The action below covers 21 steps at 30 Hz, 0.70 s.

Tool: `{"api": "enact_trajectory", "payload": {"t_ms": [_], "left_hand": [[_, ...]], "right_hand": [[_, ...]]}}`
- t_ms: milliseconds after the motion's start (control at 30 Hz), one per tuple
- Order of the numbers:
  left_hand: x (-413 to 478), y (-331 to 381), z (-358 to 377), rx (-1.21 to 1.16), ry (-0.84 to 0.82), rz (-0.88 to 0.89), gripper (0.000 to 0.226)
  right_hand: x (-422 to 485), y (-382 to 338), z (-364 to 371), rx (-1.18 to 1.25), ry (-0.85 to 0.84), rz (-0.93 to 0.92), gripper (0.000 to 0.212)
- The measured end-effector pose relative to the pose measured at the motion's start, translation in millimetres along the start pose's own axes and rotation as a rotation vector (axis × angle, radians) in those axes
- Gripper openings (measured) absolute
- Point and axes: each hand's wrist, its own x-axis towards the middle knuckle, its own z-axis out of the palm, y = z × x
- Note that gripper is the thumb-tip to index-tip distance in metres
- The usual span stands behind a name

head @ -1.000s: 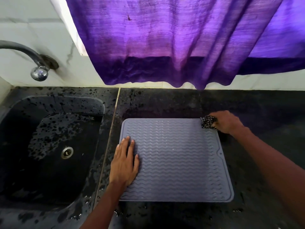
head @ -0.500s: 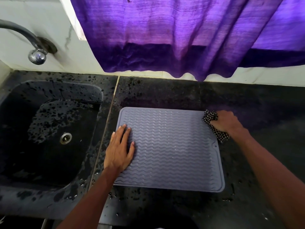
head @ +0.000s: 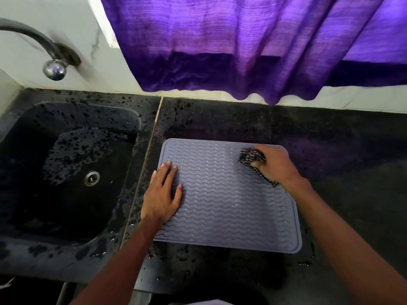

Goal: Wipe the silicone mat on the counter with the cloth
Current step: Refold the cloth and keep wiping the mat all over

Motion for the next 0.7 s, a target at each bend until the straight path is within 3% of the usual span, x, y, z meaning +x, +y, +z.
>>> {"api": "enact_trajectory", "payload": {"t_ms": [167,700], "left_hand": [[-0.1,-1.2,1.3,-0.009,0.018,0.013,0.06],[0.0,-5.0,2.1,-0.013,-0.016,0.017,0.061]], "right_hand": [[38.7,-29.2,23.2,-0.104,0.057,-0.102,0.032],[58.7,-33.5,45.7,-0.125,0.137,-0.077,0.039]]}}
